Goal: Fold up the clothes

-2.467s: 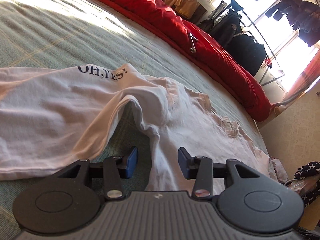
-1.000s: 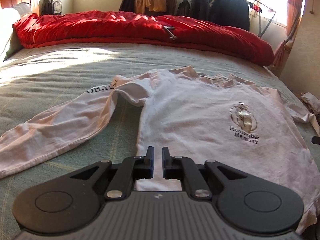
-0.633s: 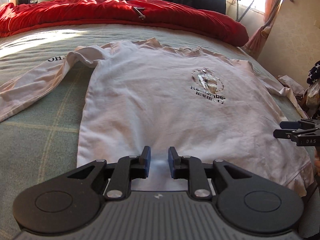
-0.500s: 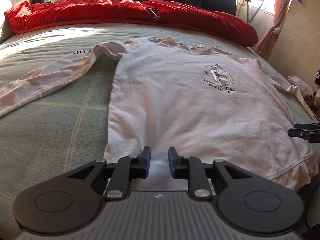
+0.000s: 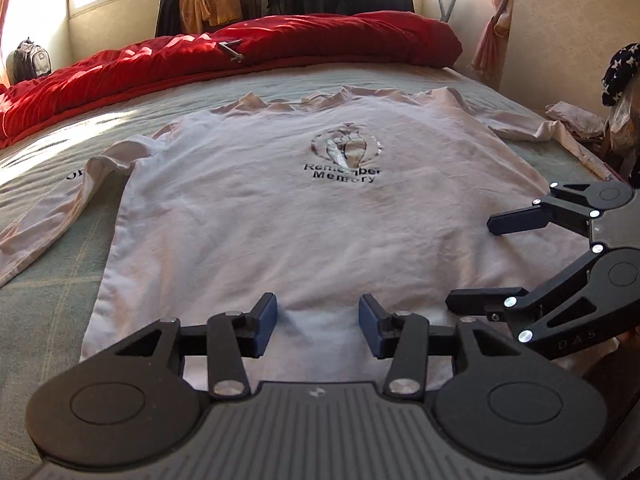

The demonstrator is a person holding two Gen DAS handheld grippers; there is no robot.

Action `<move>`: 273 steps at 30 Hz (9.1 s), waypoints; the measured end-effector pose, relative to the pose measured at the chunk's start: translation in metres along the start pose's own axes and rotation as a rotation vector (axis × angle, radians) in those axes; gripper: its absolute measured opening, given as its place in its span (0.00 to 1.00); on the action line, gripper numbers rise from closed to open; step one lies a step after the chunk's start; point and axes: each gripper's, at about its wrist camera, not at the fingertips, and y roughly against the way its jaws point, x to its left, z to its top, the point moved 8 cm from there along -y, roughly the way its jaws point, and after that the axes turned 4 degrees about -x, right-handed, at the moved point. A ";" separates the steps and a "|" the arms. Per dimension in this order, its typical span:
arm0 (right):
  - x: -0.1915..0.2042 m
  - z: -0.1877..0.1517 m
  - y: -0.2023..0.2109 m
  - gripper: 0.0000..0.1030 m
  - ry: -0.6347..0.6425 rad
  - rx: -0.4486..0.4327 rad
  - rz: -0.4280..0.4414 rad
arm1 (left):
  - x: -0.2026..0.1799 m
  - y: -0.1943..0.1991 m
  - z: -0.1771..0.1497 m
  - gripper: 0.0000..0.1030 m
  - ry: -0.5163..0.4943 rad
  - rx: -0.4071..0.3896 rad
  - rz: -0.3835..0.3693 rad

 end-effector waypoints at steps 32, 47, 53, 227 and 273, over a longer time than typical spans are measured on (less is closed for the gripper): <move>-0.021 -0.048 0.042 1.00 -0.095 -0.097 -0.010 | 0.041 0.045 -0.028 0.71 0.138 -0.037 0.117; -0.041 -0.066 0.097 1.00 -0.045 -0.118 -0.099 | 0.033 0.054 -0.020 0.72 0.186 -0.050 0.088; -0.050 -0.092 0.094 1.00 -0.136 -0.034 -0.083 | -0.005 0.032 -0.024 0.74 0.130 0.007 0.035; -0.060 -0.025 0.074 1.00 -0.466 -0.179 -0.124 | 0.084 -0.036 0.064 0.86 0.449 0.091 -0.218; -0.082 0.031 0.033 1.00 -0.344 -0.087 -0.228 | 0.040 -0.108 0.081 0.88 0.137 -0.034 -0.173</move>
